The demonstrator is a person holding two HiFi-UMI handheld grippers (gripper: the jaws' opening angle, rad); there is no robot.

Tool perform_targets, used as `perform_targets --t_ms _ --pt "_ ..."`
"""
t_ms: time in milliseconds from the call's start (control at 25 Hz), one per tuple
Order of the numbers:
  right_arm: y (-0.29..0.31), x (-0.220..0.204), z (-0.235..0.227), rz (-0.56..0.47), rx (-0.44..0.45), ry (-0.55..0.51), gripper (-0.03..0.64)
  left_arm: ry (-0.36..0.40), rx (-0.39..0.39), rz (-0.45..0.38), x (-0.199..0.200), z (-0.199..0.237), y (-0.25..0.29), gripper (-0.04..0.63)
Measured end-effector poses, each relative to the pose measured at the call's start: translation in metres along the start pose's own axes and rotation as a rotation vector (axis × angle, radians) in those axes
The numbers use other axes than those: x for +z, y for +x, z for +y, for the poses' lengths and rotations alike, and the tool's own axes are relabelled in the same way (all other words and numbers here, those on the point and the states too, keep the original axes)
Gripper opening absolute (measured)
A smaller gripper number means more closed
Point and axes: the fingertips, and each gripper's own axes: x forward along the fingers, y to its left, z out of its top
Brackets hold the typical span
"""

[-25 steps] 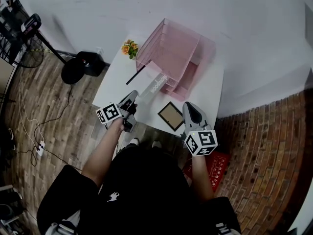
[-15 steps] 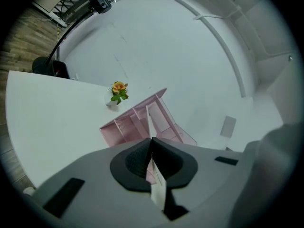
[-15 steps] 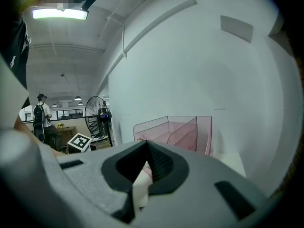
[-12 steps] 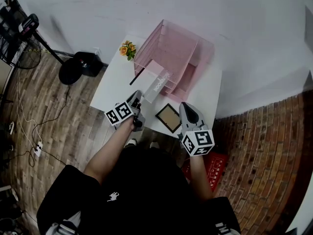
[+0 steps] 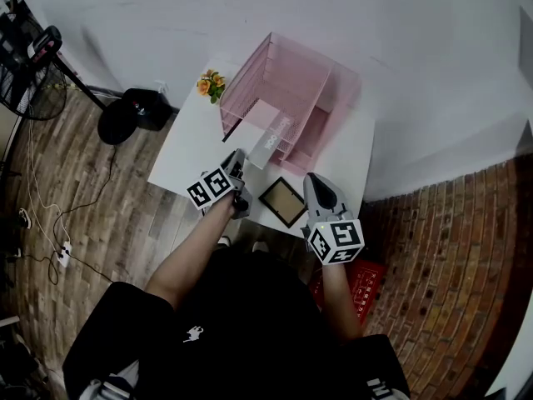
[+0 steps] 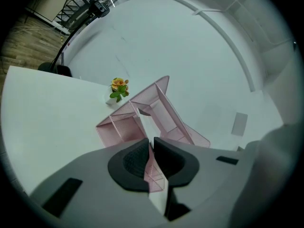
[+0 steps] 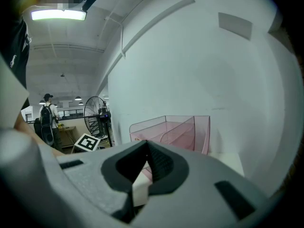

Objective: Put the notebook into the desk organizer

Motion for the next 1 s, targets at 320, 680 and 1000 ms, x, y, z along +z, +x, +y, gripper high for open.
perform_targets --t_ms 320,680,1000 --pt "0.004 -0.002 -0.011 0.005 0.007 0.008 0.003 0.163 -0.008 0.074 -0.010 -0.002 0.007 0.210" --pt "0.022 -0.004 -0.008 0.011 0.041 0.012 0.003 0.815 0.007 0.256 -0.026 -0.001 -0.010 0.353" --pt "0.029 -0.002 -0.008 0.007 0.044 0.016 0.003 0.956 0.012 0.267 -0.026 -0.007 -0.002 0.353"
